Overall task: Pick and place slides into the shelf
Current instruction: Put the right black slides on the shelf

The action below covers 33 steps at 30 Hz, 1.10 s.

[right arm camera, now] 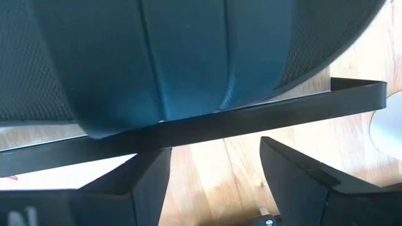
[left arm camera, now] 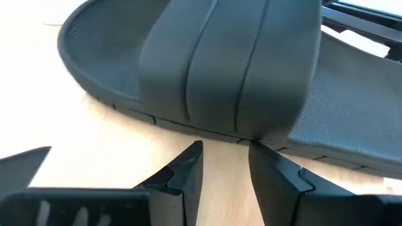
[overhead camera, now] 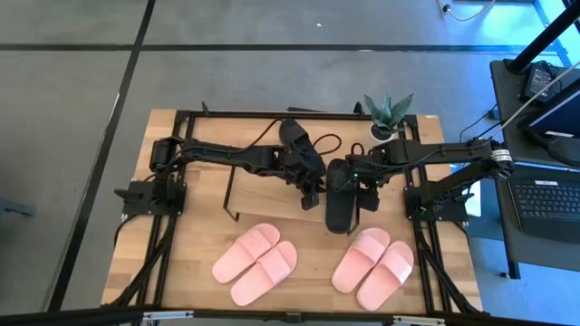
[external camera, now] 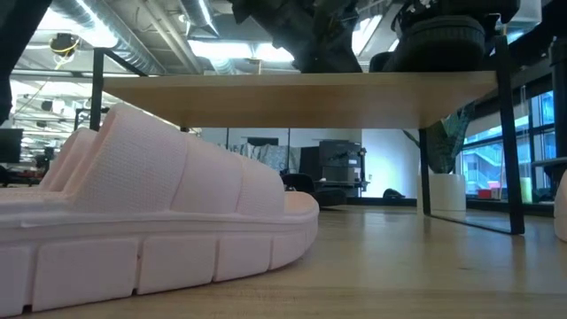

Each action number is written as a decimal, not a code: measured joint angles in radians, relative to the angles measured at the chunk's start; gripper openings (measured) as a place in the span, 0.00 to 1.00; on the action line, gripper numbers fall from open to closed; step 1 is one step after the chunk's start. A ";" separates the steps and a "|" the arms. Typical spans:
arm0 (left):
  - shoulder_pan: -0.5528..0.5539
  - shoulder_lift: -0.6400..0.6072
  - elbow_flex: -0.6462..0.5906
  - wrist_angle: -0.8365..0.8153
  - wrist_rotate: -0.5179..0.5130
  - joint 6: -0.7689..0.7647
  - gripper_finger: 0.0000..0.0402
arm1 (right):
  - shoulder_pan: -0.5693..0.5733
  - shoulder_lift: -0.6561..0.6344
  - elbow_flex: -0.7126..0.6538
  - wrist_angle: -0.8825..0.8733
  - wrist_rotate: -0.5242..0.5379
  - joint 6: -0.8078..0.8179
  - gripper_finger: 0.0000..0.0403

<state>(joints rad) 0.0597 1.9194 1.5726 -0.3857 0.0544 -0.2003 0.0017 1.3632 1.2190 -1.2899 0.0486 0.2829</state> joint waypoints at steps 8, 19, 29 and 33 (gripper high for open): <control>0.001 0.000 0.000 -0.025 0.009 -0.030 0.30 | 0.001 -0.003 0.001 -0.013 0.000 0.000 0.60; -0.023 0.000 0.000 -0.014 0.065 -0.056 0.30 | 0.000 -0.003 0.001 -0.013 0.000 0.000 0.60; -0.031 -0.001 -0.001 0.038 0.090 -0.059 0.30 | 0.000 -0.003 0.001 -0.004 0.000 0.000 0.60; -0.031 -0.001 -0.001 0.036 0.090 -0.060 0.30 | 0.000 -0.003 0.001 -0.001 0.001 0.000 0.60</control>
<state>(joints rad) 0.0284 1.9186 1.5719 -0.3496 0.1448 -0.2600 0.0021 1.3605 1.2201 -1.2911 0.0498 0.2825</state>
